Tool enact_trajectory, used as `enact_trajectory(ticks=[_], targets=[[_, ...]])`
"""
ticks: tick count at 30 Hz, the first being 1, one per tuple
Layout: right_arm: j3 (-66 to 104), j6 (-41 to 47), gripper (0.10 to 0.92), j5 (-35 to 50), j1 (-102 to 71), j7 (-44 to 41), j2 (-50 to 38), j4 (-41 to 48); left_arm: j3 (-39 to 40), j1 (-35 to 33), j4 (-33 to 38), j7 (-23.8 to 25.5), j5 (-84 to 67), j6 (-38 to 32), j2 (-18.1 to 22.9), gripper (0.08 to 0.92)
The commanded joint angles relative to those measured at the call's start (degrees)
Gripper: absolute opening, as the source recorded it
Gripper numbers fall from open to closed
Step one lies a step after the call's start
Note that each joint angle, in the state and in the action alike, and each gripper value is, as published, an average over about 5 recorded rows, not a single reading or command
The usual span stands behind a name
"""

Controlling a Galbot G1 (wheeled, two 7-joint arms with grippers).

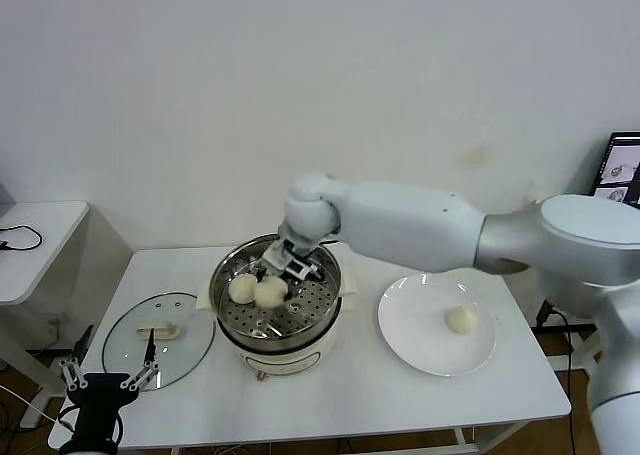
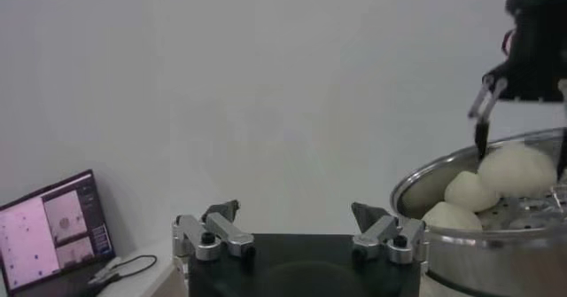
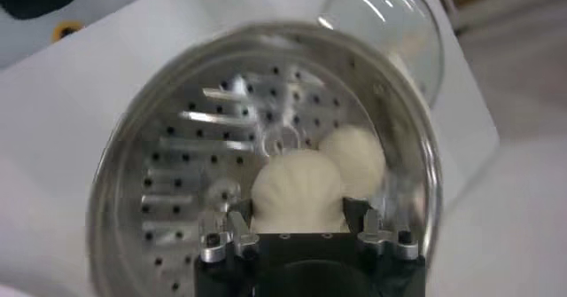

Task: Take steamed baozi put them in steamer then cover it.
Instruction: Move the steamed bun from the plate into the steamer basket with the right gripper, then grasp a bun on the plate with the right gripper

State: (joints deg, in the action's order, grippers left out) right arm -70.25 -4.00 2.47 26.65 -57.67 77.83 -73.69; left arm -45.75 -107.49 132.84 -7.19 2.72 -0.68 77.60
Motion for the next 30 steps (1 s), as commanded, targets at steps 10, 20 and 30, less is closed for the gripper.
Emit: enact_trajectory(ticks=[10,20,30], targets=[[-2.7,-9.9,0.645,-7.5,-2.3,1.4,4.3,2.4,-0.3,0.2,-0.4,-0.1,-0.1,-0.1,-0.1,0.823],[-2.2,-10.2,0.733,-6.0,-0.8,1.2,3.3,1.4,-0.4,0.3,-0.5,-0.1,-0.2,-0.1,-0.1,0.823],[1.0,-6.7,0.823,-1.5,4.7,-1.3,-4.7,-3.2,-0.7,1.0,-0.4,0.1,-0.6,0.1,-0.8,0.823]])
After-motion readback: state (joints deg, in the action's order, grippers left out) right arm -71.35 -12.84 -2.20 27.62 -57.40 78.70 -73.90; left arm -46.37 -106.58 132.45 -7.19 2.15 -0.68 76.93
